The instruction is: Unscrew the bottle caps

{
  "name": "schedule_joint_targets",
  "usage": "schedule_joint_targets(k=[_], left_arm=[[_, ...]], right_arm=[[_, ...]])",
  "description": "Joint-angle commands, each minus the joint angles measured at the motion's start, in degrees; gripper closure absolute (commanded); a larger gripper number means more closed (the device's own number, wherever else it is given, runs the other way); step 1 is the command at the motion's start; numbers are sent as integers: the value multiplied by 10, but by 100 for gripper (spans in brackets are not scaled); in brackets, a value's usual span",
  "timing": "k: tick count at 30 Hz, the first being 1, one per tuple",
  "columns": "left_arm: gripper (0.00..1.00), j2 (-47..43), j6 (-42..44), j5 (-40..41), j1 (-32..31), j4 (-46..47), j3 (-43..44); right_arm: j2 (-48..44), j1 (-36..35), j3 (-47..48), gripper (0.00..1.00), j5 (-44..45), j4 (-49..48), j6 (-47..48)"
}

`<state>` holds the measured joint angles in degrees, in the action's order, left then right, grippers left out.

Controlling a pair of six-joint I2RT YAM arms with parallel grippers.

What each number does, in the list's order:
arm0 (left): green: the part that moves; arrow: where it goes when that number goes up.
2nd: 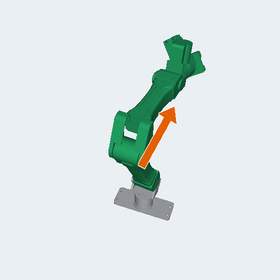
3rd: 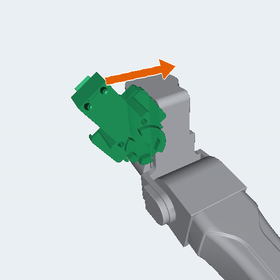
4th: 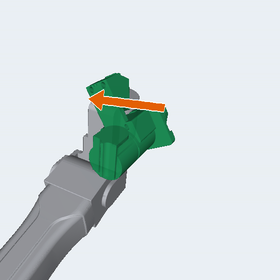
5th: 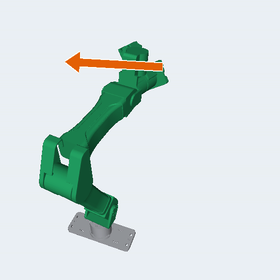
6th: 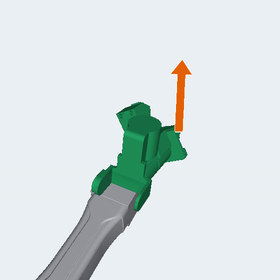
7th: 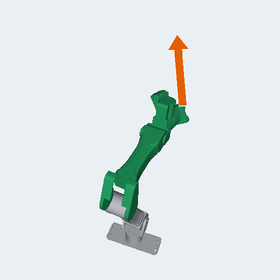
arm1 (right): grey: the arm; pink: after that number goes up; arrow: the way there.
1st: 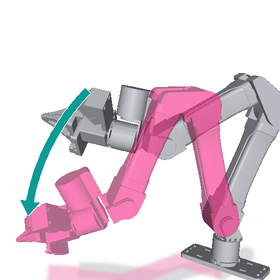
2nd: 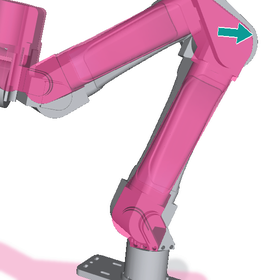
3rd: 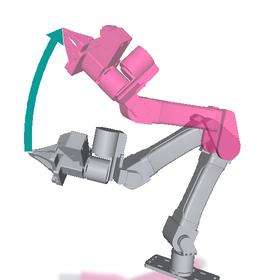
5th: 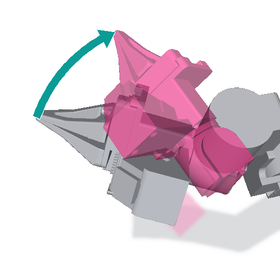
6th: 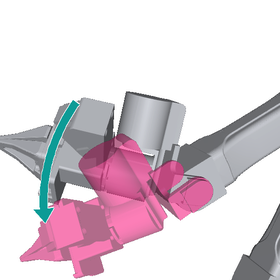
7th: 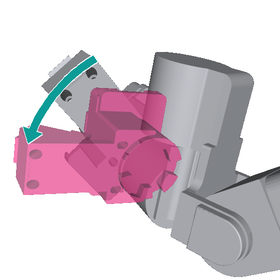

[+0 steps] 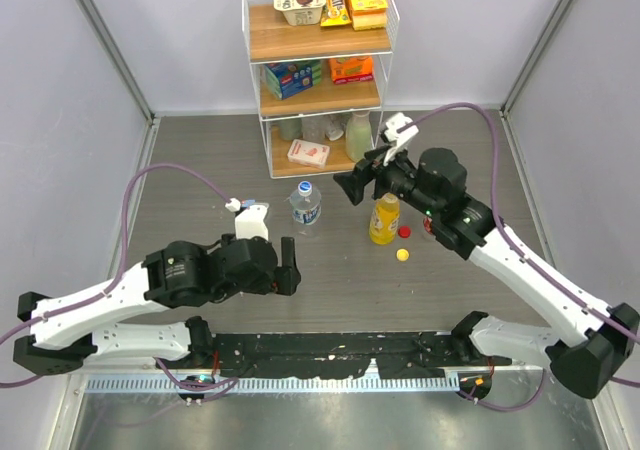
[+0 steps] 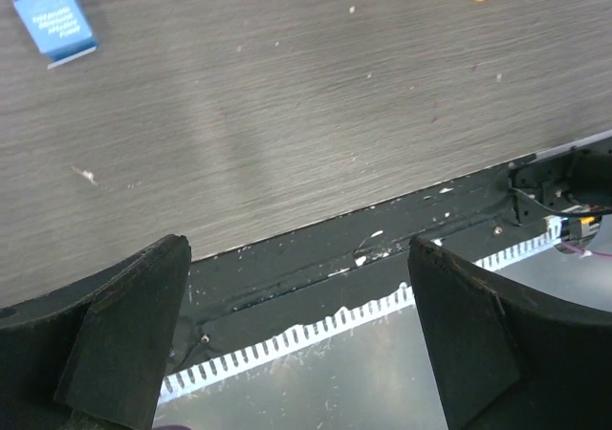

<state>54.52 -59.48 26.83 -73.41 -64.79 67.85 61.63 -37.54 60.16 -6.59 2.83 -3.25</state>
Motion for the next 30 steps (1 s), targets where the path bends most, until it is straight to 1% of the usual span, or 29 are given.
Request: schedule_joint_targets(k=[1,6,8,11,14,15,16,17,20,25,28,29,30], left_arm=[[0,-15,-57,3,1,-26,-31],[0,-33,-72,-8,2,-17,-60],[0,-37,-72,-9,2,-17,-64],[0,-38,-70,-9,2,-15,-64],[0,-37,-56,-16,2,-5,-63],[0,-37,-55,-17,1,-4,-63],[0,-35,-54,-19,3,-4,-62],[0,-35,-54,-19,2,-4,-62],[0,-33,-51,-24,1,-5,-63],[0,-37,-37,-30,2,6,-65],[0,-37,-27,-30,1,9,-65],[0,-37,-27,-31,1,9,-65],[0,-38,-23,-32,2,8,-64]], right_arm=[[43,-28,50,8,-11,10,13],[112,-63,88,5,0,24,27],[144,-84,108,5,10,33,28],[186,-101,131,5,29,37,53],[227,-120,155,9,58,45,64],[234,-123,159,12,64,47,66],[249,-129,167,14,102,51,66],[254,-130,171,16,118,53,64],[277,-135,180,17,154,59,61],[300,-135,179,19,164,48,65],[317,-135,182,21,165,37,51],[324,-136,184,22,165,38,47],[327,-135,188,28,170,38,39]])
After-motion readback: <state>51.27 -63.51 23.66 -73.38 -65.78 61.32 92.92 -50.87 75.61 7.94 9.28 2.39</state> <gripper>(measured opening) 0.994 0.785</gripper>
